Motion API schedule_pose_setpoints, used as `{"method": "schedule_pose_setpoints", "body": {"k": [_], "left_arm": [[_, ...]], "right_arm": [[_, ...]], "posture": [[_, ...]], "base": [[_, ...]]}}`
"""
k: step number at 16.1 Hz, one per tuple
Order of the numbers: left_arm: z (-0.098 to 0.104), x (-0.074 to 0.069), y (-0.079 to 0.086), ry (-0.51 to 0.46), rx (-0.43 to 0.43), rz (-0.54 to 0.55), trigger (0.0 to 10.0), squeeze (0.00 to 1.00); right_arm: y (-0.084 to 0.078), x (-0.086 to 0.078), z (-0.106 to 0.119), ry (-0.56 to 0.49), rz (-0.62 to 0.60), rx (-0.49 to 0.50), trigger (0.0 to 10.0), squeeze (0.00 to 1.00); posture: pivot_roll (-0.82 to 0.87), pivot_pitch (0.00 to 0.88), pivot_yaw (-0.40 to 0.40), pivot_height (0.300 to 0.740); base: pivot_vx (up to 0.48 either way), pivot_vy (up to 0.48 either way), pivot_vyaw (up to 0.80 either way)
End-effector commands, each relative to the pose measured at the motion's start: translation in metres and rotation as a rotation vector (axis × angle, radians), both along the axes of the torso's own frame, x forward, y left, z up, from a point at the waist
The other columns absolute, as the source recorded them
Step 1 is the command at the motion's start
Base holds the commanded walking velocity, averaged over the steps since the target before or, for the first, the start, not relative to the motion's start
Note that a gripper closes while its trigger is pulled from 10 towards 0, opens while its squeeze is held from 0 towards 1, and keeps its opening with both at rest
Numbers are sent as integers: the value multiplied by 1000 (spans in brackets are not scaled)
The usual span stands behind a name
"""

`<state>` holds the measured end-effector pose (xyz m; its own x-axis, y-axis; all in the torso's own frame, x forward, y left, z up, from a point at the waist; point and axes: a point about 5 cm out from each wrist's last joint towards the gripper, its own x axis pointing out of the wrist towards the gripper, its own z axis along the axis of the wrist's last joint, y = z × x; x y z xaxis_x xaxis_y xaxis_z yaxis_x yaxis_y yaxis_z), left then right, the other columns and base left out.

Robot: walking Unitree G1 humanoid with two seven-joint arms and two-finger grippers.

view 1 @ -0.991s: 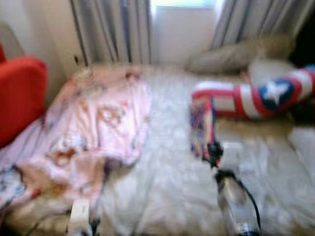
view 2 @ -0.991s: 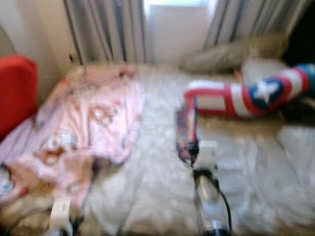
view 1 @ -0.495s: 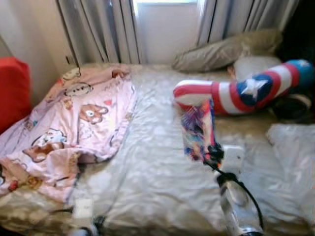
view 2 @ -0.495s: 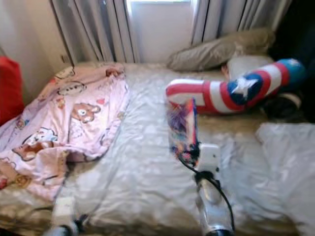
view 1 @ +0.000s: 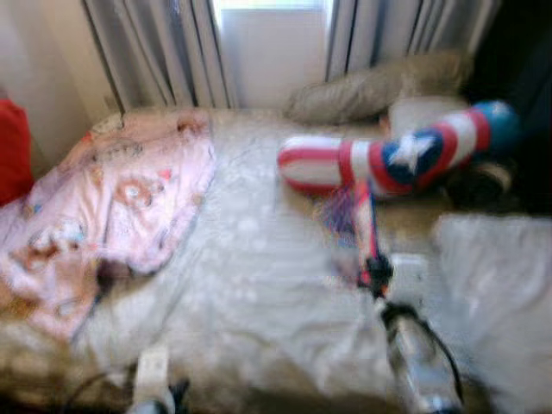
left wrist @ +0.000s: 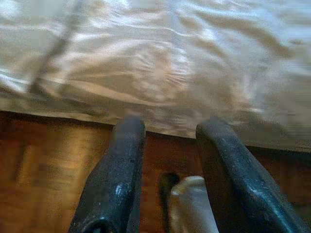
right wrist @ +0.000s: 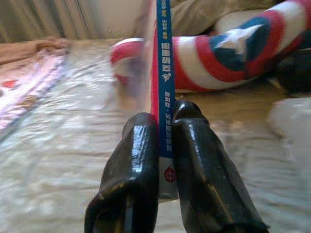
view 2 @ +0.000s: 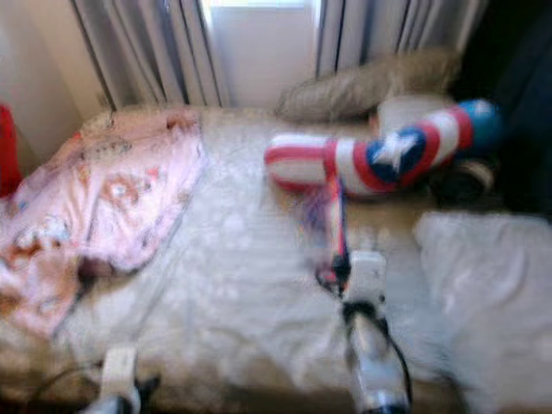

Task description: Clean up the room

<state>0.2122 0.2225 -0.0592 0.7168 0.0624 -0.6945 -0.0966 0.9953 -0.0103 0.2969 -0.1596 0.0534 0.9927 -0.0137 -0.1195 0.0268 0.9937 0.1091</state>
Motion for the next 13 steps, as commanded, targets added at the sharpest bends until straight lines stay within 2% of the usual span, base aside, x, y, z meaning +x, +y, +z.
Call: {"method": "schedule_pose_setpoints", "body": {"k": [1,9,13], "left_arm": [[1,-2,9,9,24,5,10000,0],[0,-4,10,12,27,10,10000,0],[-1,-5,9,13,25,10,10000,0]], "right_arm": [[3,6,15,-68,3,2,10000,0],[1,6,15,-65,-1,-1,10000,0],[1,6,16,-64,-1,-2,10000,0]], "posture": [[23,0,-13,708],[21,0,-13,708],[21,0,-15,708]], "base": [[0,-247,0],[0,0,0],[0,-330,0]]}}
